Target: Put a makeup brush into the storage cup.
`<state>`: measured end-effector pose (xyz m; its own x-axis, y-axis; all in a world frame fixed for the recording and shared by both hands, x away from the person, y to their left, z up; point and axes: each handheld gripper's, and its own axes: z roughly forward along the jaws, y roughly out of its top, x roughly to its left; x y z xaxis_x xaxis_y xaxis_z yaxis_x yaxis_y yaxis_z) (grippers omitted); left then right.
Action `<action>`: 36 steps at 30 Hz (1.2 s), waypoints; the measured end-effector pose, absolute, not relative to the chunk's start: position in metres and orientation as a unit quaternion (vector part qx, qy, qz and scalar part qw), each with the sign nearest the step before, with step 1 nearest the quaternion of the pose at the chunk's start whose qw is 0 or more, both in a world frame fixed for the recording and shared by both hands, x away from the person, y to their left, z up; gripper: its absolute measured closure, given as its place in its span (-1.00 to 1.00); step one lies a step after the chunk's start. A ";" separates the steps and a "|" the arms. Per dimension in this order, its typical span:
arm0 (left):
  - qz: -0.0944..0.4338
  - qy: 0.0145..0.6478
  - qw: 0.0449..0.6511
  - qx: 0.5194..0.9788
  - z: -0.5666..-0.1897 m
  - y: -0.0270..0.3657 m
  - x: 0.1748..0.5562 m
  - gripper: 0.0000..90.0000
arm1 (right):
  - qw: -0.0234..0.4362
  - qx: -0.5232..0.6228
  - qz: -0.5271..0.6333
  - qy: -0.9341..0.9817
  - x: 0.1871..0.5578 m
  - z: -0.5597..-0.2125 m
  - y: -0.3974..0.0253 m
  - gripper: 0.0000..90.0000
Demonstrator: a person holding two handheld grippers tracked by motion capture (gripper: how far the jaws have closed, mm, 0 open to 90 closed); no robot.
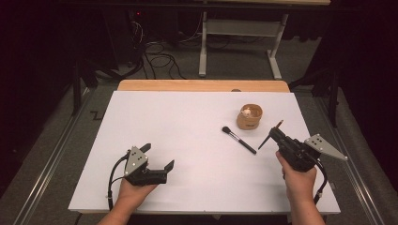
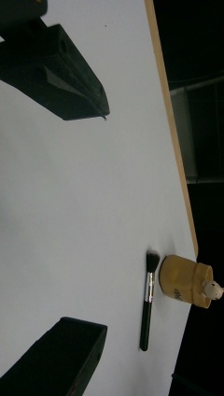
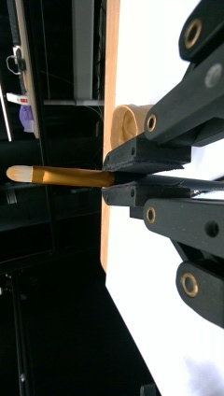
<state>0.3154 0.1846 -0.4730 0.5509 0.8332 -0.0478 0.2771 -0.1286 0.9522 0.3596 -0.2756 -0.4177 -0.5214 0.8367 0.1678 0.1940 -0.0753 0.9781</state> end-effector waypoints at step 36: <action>0.257 0.384 0.539 0.704 -0.470 0.187 0.312 -1.00 | 0.303 0.432 0.596 0.606 0.422 -0.387 -0.264 0.87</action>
<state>0.3124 0.1865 -0.4703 0.5722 0.8185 -0.0517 0.2639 -0.1241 0.9565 0.4215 -0.2635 -0.3869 -0.4431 0.8843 0.1468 0.1614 -0.0824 0.9835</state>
